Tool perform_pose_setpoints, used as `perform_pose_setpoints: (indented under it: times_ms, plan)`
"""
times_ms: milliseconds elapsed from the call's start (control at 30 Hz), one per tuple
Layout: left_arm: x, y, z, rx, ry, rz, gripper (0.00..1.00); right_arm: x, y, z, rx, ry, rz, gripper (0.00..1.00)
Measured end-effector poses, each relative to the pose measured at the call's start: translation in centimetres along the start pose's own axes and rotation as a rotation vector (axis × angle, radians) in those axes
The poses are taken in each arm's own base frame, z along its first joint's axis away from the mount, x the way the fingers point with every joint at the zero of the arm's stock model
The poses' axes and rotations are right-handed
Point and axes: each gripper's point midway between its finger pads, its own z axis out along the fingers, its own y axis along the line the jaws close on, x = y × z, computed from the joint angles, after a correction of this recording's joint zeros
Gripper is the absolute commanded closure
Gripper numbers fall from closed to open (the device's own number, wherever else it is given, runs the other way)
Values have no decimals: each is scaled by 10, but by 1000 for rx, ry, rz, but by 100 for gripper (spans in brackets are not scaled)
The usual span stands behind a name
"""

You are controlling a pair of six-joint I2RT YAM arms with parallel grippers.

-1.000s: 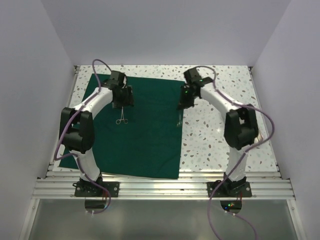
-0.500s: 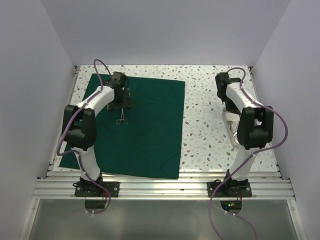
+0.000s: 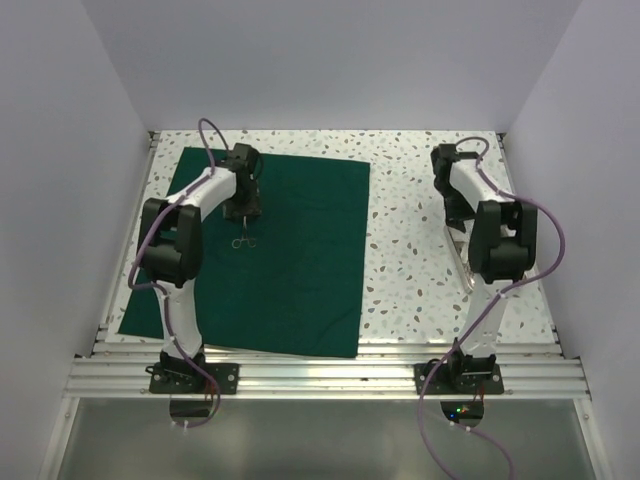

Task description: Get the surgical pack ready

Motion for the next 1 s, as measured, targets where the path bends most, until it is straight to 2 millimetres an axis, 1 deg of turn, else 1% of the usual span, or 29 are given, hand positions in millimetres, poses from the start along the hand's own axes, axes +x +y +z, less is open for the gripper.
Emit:
perform_pose_setpoints:
  times_ms: [67, 133, 200, 267, 300, 333, 367, 400, 433, 467, 600, 633, 767, 833, 900, 1000]
  plan:
    - [4, 0, 6, -7, 18, 7, 50, -2, 3, -13, -45, -18, 24, 41]
    - [7, 1, 10, -11, 29, 9, 51, -7, 8, -38, -113, -60, 51, 40]
    - [7, 1, 11, -13, 30, 11, 51, -17, 14, -70, -192, -133, 84, 39]
    - [8, 2, 13, -17, 34, 19, 55, -27, 24, -107, -272, -219, 104, 39]
    - [9, 2, 15, -22, 42, 29, 57, -30, 31, -125, -311, -257, 105, 39]
    - [11, 2, 19, -26, 51, 34, 65, -31, 40, -142, -351, -290, 99, 39]
    - [11, 1, 23, -26, 59, 37, 69, -30, 49, -157, -388, -315, 89, 39]
    - [6, -2, 24, -18, 45, 39, 71, -29, 61, -170, -425, -332, 75, 39]
    - [6, -2, 25, -14, 45, 43, 73, -26, 74, -181, -468, -341, 56, 39]
    - [6, -3, 25, -10, 45, 44, 75, -22, 87, -189, -504, -341, 36, 38]
    - [5, -7, 27, 15, 44, 56, 99, -9, 129, -205, -597, -310, -28, 38]
    - [5, -8, 27, 21, 44, 58, 100, -8, 136, -207, -610, -305, -37, 38]
    - [5, -9, 26, 39, 48, 58, 100, 5, 180, -224, -739, -258, -79, 38]
    - [5, -10, 25, 49, 52, 55, 100, 9, 206, -239, -863, -244, -75, 37]
    - [5, -10, 25, 62, 57, 47, 100, 13, 236, -256, -1024, -228, -52, 36]
    - [7, -14, 22, 96, 72, 31, 100, 19, 279, -274, -1231, -166, 11, 36]
